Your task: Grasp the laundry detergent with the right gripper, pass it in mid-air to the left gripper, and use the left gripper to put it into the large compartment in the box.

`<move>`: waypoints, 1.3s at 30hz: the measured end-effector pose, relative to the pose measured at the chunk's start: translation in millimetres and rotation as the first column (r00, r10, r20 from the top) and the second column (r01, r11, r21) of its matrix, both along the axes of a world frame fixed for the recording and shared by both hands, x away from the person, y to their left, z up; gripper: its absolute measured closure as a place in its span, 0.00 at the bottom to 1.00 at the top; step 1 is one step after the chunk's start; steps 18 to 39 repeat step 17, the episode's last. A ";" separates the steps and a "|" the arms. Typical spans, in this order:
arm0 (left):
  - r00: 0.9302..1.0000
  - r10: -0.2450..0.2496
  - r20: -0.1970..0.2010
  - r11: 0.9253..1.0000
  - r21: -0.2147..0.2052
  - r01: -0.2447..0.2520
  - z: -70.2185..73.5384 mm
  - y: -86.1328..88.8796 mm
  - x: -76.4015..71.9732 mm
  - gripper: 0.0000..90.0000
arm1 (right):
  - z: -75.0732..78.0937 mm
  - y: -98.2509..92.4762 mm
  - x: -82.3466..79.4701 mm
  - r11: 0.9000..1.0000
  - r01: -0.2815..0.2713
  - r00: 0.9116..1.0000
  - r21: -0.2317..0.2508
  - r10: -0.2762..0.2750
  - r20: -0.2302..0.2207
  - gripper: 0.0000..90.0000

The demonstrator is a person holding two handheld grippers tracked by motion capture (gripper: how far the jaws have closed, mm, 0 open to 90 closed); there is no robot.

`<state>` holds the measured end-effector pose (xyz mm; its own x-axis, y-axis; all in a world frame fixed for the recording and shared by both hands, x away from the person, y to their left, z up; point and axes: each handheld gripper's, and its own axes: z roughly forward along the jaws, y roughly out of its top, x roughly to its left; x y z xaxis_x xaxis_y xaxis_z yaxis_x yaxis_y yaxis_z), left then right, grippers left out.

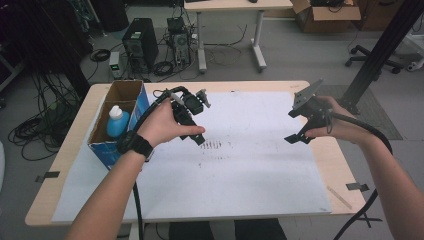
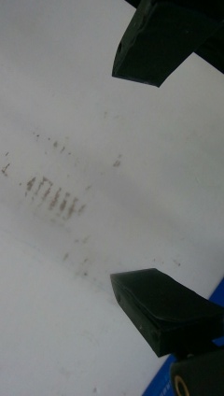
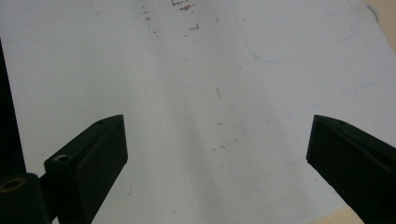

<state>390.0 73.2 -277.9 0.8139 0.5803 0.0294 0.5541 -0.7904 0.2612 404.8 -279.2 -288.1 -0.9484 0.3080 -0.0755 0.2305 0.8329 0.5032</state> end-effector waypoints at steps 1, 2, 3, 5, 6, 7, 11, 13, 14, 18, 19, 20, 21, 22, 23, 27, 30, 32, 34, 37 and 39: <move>1.000 -0.002 -0.004 1.000 0.000 0.002 -1.0 -0.5 -0.1 0.05 | -0.3 -0.1 0.1 1.000 0.000 1.000 -0.001 0.000 0.000 0.06; 1.000 -0.003 -0.007 1.000 -0.002 0.003 -2.3 -1.2 -0.3 0.05 | -0.5 -0.1 -0.1 1.000 0.002 1.000 -0.001 -0.002 -0.002 0.06; 1.000 -0.003 -0.008 1.000 -0.003 0.003 -3.1 -1.7 -0.4 0.05 | -0.7 -0.3 -0.2 1.000 0.002 1.000 -0.002 -0.002 -0.002 0.06; 1.000 -0.006 -0.008 1.000 -0.004 0.006 -3.6 -2.4 -1.0 0.05 | -1.0 -0.5 -0.4 1.000 0.003 1.000 -0.003 -0.003 -0.002 0.06; 1.000 -0.006 -0.009 1.000 -0.004 0.006 -3.8 -2.7 -1.3 0.05 | -1.1 -0.6 -0.4 1.000 0.003 1.000 -0.004 -0.003 -0.002 0.06; 1.000 -0.009 -0.008 1.000 -0.003 0.009 -3.8 -2.8 -1.5 0.05 | -1.4 -0.7 -0.6 1.000 0.003 1.000 -0.003 -0.003 -0.003 0.06; 1.000 -0.010 -0.008 1.000 -0.006 0.010 -3.3 -2.9 -2.8 0.05 | -1.6 -0.9 -1.3 1.000 0.005 1.000 -0.001 -0.005 -0.003 0.06; 1.000 -0.011 -0.010 1.000 -0.004 0.011 -3.1 -2.8 -3.7 0.05 | -1.5 -0.6 -2.1 1.000 0.008 1.000 0.000 -0.008 -0.004 0.06; 1.000 -0.012 -0.011 1.000 -0.004 0.012 -3.2 -2.7 -4.1 0.05 | -1.4 -0.5 -2.3 1.000 0.004 1.000 -0.002 -0.004 -0.003 0.06; 1.000 -0.009 -0.009 1.000 -0.009 0.009 -2.6 -1.7 -4.6 0.05 | -0.7 0.1 -3.0 1.000 0.004 1.000 -0.003 -0.004 -0.003 0.06; 1.000 -0.009 -0.009 1.000 -0.009 0.009 -2.6 -1.7 -4.6 0.05 | -0.7 0.1 -3.0 1.000 0.004 1.000 -0.003 -0.004 -0.003 0.06; 1.000 -0.009 -0.009 1.000 -0.009 0.009 -2.6 -1.7 -4.6 0.05 | -0.7 0.1 -3.0 1.000 0.004 1.000 -0.003 -0.004 -0.003 0.06; 1.000 -0.009 -0.009 1.000 -0.009 0.009 -2.6 -1.7 -4.6 0.05 | -0.7 0.1 -3.0 1.000 0.004 1.000 -0.003 -0.004 -0.003 0.06; 1.000 -0.009 -0.009 1.000 -0.009 0.009 -2.6 -1.7 -4.6 0.05 | -0.7 0.1 -3.0 1.000 0.004 1.000 -0.003 -0.004 -0.003 0.06; 1.000 -0.009 -0.009 1.000 -0.009 0.009 -2.6 -1.7 -4.6 0.05 | -0.7 0.1 -3.0 1.000 0.004 1.000 -0.003 -0.004 -0.003 0.06; 1.000 -0.009 -0.009 1.000 -0.009 0.009 -2.6 -1.7 -4.6 0.05 | -0.7 0.1 -3.0 1.000 0.004 1.000 -0.003 -0.004 -0.003 0.06; 1.000 -0.009 -0.009 1.000 -0.009 0.009 -2.6 -1.7 -4.6 0.05 | -0.7 0.1 -3.0 1.000 0.004 1.000 -0.003 -0.004 -0.003 0.06; 1.000 -0.009 -0.009 1.000 -0.009 0.009 -2.6 -1.7 -4.6 0.05 | -0.7 0.1 -3.0 1.000 0.004 1.000 -0.003 -0.004 -0.003 0.06; 1.000 -0.009 -0.009 1.000 -0.009 0.009 -2.6 -1.7 -4.6 0.05 | -0.7 0.1 -3.0 1.000 0.004 1.000 -0.003 -0.004 -0.003 0.06; 1.000 -0.009 -0.009 1.000 -0.009 0.009 -2.6 -1.7 -4.6 0.05 | -0.7 0.1 -3.0 1.000 0.004 1.000 -0.003 -0.004 -0.003 0.06; 1.000 -0.009 -0.009 1.000 -0.009 0.009 -2.6 -1.7 -4.6 0.05 | -0.7 0.1 -3.0 1.000 0.004 1.000 -0.003 -0.004 -0.003 0.06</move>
